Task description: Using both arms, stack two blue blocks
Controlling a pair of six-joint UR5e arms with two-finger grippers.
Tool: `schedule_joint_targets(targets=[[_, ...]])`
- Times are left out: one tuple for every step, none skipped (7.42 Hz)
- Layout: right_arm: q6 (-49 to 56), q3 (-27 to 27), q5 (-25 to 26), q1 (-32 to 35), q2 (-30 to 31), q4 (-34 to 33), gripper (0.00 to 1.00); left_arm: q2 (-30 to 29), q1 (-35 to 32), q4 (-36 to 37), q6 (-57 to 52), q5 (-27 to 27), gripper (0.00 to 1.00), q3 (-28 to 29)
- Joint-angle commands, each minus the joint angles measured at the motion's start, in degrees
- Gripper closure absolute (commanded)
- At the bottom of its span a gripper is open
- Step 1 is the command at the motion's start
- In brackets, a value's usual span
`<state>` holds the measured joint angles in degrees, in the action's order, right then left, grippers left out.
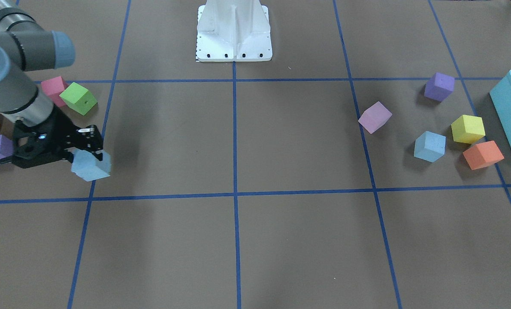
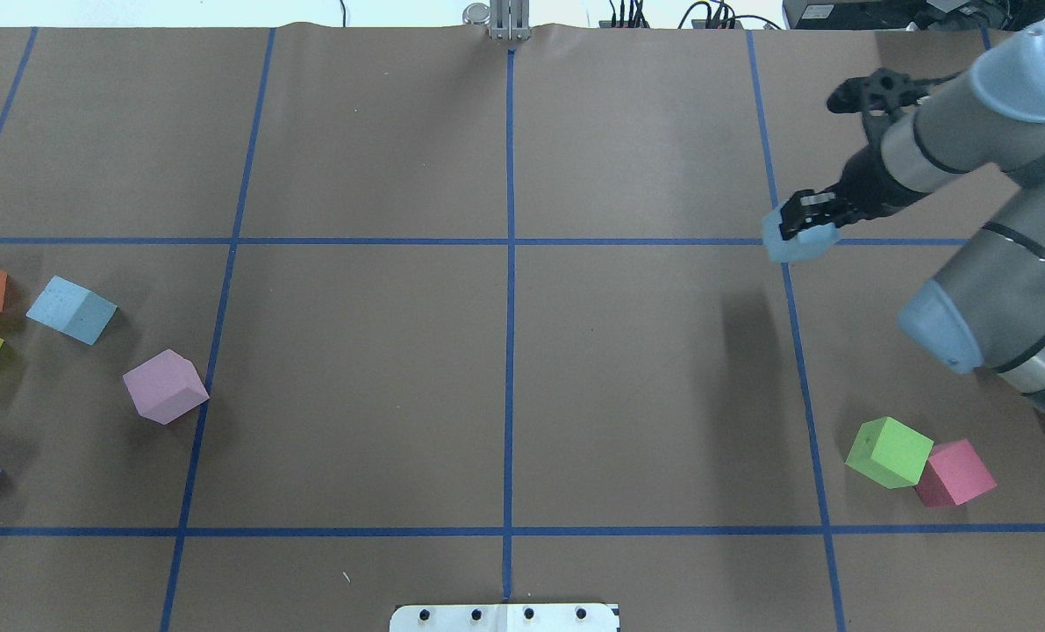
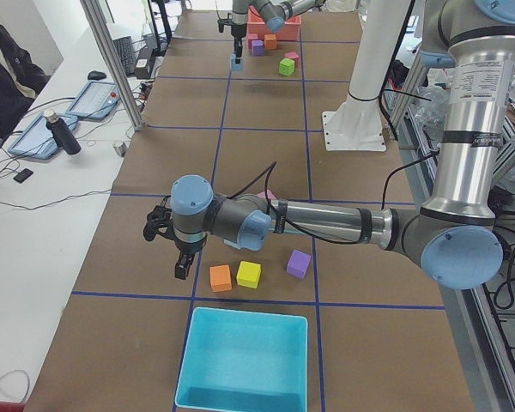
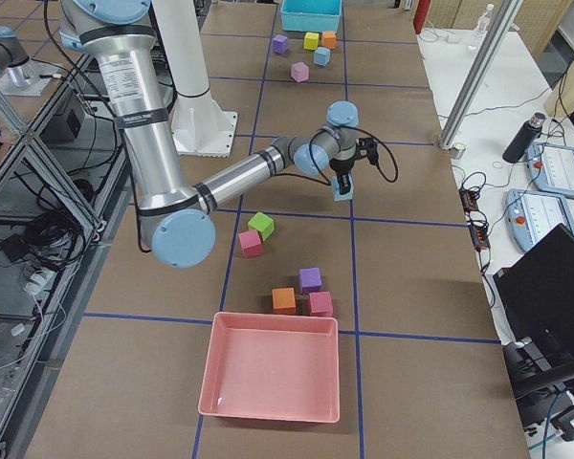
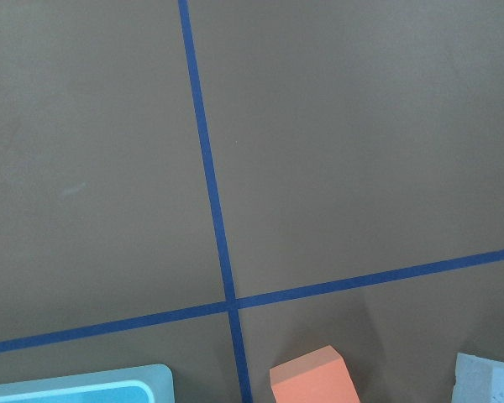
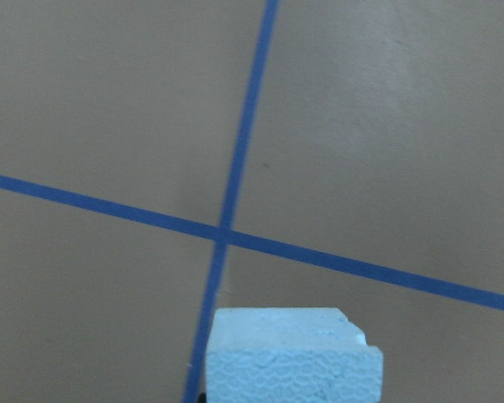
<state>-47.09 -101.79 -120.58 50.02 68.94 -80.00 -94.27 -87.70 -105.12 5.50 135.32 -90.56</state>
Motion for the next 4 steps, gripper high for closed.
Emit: schedule_joint_targets(targets=[[-15.34,-0.43,8.84,-11.31,-11.07,-7.78,1.00,-0.04,0.07,0.00,0.04,0.03,0.02,0.12],[-20.62,0.09,11.91,-15.61,-16.68,-13.19,1.00,-0.04,0.07,0.00,0.12,0.03,0.02,0.04],[-24.42,1.14,16.56,-20.01,-21.00,-18.03,1.00,-0.04,0.07,0.00,0.13,0.03,0.02,0.03],[-26.98,2.72,18.95,-22.84,-22.26,-18.34,1.00,-0.04,0.07,0.00,0.13,0.03,0.02,0.12]])
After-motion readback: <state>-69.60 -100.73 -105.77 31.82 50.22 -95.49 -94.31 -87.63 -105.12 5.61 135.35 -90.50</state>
